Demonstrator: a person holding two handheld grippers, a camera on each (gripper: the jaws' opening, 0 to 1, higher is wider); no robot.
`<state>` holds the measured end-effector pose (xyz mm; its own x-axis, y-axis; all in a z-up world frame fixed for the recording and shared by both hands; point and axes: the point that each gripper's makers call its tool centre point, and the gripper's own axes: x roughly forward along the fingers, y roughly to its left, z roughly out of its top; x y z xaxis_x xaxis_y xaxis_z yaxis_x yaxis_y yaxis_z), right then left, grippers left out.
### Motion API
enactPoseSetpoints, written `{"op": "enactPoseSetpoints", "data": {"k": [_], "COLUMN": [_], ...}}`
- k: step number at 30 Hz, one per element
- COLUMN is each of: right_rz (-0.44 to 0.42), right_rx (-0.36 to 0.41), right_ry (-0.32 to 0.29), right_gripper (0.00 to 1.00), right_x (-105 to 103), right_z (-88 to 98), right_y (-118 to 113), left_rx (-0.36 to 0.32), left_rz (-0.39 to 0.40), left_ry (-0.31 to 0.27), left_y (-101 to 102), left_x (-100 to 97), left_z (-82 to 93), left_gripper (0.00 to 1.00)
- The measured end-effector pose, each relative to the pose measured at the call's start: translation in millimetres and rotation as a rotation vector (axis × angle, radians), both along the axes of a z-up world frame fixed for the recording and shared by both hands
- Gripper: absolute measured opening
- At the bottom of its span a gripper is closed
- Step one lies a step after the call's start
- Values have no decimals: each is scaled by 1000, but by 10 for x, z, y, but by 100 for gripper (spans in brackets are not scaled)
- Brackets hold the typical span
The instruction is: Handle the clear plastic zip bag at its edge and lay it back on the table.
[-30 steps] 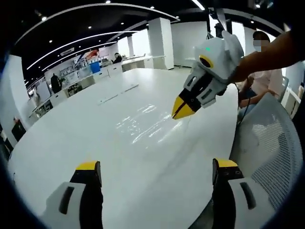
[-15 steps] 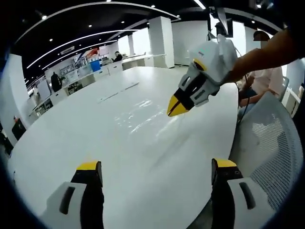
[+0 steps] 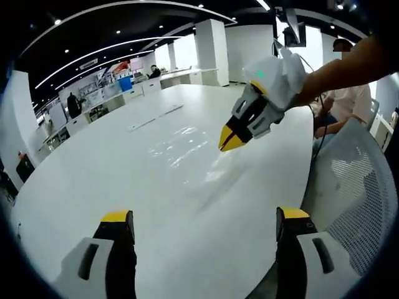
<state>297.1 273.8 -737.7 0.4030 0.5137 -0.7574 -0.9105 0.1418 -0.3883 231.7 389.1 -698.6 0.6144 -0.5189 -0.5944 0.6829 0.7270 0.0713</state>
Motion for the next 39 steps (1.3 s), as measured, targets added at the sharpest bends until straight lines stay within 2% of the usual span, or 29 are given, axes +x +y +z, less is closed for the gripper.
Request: {"op": "enactPoseSetpoints", "data": {"k": [19, 23, 26, 28, 34, 39], "right_rz": [-51, -64, -65, -73, -88, -103], "right_rx": [21, 28, 32, 53, 88, 110], "right_ry": [98, 134, 136, 154, 169, 171], "right_gripper": [4, 9, 12, 17, 28, 32], "right_x": [-93, -121, -128, -156, -163, -185], "right_z": [-151, -201, -200, -177, -154, -106], "right_y": [13, 12, 10, 25, 17, 3], "left_rx": [3, 0, -1, 0, -3, -3], "left_rz": [8, 14, 15, 13, 12, 10], "left_ry": [0, 1, 2, 2, 2, 2], "left_y": [19, 30, 22, 15, 5, -11], "left_x": [23, 35, 40, 43, 59, 58], "left_z": [-8, -11, -16, -22, -23, -23], "left_gripper": [92, 92, 92, 92, 92, 92]}}
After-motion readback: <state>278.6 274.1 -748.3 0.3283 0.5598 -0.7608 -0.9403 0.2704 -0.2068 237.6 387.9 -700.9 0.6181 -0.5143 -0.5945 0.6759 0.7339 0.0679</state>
